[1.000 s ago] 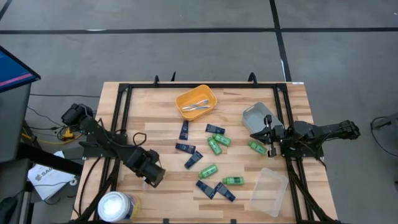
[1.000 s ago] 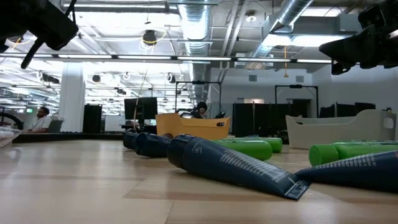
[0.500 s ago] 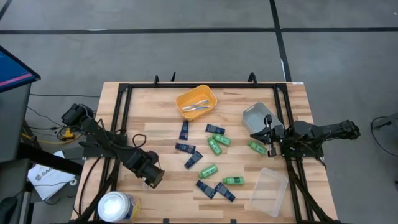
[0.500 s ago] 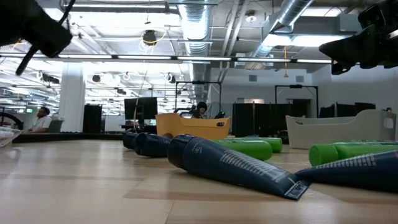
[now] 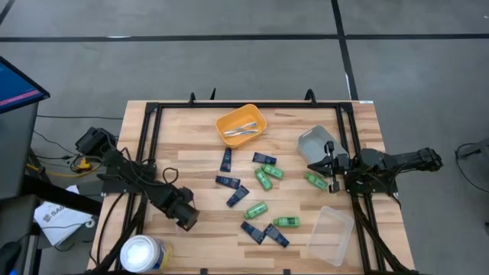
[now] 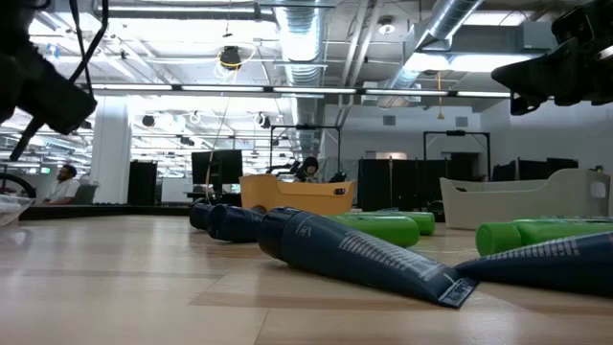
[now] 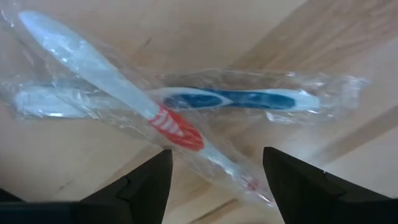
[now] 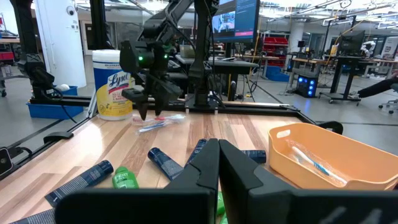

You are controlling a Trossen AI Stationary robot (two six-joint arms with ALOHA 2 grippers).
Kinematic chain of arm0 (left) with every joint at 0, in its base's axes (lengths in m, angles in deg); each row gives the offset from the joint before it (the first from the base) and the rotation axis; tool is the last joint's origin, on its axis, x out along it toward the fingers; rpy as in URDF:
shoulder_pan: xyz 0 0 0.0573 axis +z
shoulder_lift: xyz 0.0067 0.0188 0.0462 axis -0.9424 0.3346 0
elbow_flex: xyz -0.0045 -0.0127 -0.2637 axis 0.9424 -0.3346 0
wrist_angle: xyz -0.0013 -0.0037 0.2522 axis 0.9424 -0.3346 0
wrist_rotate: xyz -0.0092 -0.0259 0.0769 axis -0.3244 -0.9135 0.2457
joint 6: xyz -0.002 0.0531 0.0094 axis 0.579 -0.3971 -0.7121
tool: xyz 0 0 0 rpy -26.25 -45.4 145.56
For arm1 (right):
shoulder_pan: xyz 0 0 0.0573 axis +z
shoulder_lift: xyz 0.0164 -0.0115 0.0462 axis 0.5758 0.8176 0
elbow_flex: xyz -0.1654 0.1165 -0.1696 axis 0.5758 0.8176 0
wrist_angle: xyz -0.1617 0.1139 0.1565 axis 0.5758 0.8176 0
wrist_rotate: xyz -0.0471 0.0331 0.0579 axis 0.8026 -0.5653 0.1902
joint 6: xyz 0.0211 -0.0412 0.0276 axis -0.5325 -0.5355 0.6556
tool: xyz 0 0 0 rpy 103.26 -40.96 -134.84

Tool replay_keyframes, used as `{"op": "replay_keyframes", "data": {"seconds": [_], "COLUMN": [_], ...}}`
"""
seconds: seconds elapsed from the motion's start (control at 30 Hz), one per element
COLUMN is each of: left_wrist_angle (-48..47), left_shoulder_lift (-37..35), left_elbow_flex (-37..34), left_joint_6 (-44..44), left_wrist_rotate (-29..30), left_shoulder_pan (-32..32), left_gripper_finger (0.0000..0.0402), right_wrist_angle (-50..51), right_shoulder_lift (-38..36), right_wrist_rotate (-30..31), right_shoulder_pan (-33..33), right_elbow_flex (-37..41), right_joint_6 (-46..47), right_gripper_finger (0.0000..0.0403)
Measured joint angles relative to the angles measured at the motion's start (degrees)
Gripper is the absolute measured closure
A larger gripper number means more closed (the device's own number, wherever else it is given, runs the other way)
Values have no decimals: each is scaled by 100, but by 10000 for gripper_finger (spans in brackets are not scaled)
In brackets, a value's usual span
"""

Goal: Pick & Place Travel size toiletries
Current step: Put the red toothbrush into the yellow bin

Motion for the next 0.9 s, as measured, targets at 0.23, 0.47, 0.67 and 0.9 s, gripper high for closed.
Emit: {"op": "replay_keyframes", "data": {"seconds": [0.23,0.47,0.67,0.9], "left_wrist_angle": [333,482,548,637], "left_shoulder_lift": [0,0,0,-26], "left_elbow_flex": [-297,-405,-405,-405], "left_joint_6": [-1,-14,-19,-19], "left_wrist_rotate": [-73,-157,-211,-211], "left_shoulder_pan": [0,4,4,4], "left_gripper_finger": [183,241,308,372], "right_wrist_angle": [0,0,0,0], "right_shoulder_lift": [0,0,0,0], "right_wrist_rotate": [0,0,0,0], "right_shoulder_pan": [0,0,0,0], "right_elbow_flex": [1,1,2,2], "right_joint_6": [0,0,0,2], "right_gripper_finger": [403,403,403,403]}}
